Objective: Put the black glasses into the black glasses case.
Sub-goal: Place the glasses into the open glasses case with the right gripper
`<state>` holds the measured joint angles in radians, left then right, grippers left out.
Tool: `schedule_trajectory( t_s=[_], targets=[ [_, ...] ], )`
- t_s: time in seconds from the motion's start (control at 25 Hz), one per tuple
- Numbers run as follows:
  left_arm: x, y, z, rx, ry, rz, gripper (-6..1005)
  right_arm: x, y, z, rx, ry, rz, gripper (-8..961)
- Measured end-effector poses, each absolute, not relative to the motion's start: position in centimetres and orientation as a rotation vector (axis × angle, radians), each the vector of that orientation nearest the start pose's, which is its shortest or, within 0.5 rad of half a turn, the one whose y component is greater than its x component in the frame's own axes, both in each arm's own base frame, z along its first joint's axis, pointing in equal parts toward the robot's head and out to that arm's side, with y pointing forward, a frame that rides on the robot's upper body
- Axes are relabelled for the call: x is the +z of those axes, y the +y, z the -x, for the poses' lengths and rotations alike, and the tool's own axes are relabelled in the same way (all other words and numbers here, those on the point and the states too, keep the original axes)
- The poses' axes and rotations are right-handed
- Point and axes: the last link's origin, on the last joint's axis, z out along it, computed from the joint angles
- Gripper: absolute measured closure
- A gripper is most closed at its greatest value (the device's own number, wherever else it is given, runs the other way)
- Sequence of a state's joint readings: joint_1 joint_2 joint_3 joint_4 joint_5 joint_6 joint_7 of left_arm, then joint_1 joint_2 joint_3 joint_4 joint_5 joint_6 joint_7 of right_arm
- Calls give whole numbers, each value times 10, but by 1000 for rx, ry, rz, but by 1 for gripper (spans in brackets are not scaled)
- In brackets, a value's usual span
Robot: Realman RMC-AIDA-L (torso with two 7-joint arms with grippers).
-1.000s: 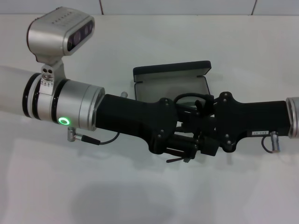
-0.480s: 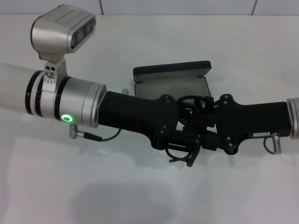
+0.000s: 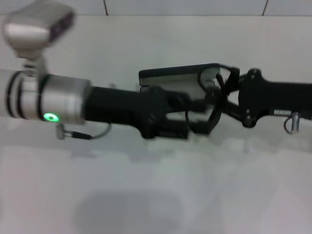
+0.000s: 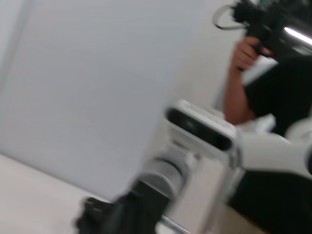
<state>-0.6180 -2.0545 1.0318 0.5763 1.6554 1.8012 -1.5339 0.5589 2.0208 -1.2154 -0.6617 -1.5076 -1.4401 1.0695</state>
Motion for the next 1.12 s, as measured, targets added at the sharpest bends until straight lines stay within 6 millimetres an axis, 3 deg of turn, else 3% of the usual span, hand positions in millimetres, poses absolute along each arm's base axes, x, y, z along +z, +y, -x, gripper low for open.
schedule_trajectory(
  t_s=[0.24,0.44,0.88,1.12],
  targets=[
    [12,318,215,-1182,-690,2831,394,-7,350,-177,517,-175,2744,799],
    [15,319,231,-1139,-757,2747,394,-18,342,-145,191,-278,2727,796],
    [12,320,233,-1129,-784,2727,393,-48,339,-118,-229,-399,2612,792],
    [21,326,236,-1173,-793,2637,393,-50,340,-118,-280,-415,2583,789]
  ],
)
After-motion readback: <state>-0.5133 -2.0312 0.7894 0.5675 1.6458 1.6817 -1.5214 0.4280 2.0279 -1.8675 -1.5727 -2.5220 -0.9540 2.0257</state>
